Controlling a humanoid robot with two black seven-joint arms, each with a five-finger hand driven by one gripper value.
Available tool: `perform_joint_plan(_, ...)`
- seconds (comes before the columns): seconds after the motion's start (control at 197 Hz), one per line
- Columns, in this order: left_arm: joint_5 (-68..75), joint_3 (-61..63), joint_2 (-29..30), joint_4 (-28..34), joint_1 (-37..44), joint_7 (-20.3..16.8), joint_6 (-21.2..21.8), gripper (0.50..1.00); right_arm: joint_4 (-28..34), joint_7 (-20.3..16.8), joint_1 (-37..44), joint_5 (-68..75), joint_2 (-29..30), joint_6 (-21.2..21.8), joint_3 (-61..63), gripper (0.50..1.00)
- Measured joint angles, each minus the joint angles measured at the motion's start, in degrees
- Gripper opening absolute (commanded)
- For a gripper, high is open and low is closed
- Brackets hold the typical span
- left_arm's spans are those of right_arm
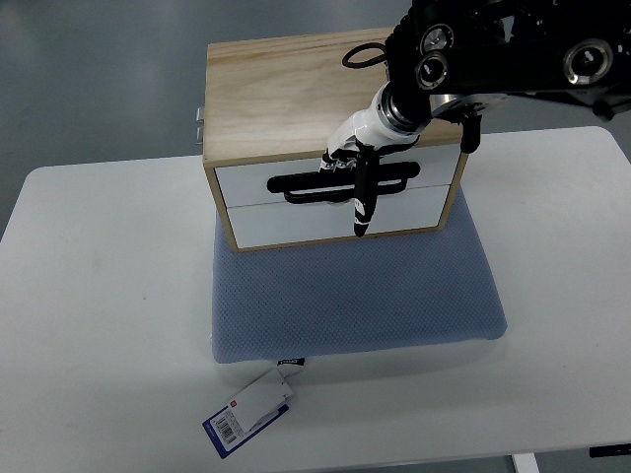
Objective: Open wood drawer with right hand
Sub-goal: 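Hook the right hand fingers around the black handle of the upper drawer, then pull the upper drawer toward the robot with the right hand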
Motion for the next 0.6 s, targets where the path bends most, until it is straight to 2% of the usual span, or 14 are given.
perform_joint_plan(0.396, 0.0, 0.1, 0.0, 0.0, 0.0, 0.0, 0.0, 1.000, -0.3, 0.0, -2.1, -1.3, 0.1, 0.0, -0.1, 0.944)
perform_joint_plan(0.599, 0.0, 0.0, 0.0, 0.0, 0.0, 0.0, 0.0, 1.000, -0.4, 0.0, -2.1, -0.7, -0.1, 1.6, -0.1, 0.944)
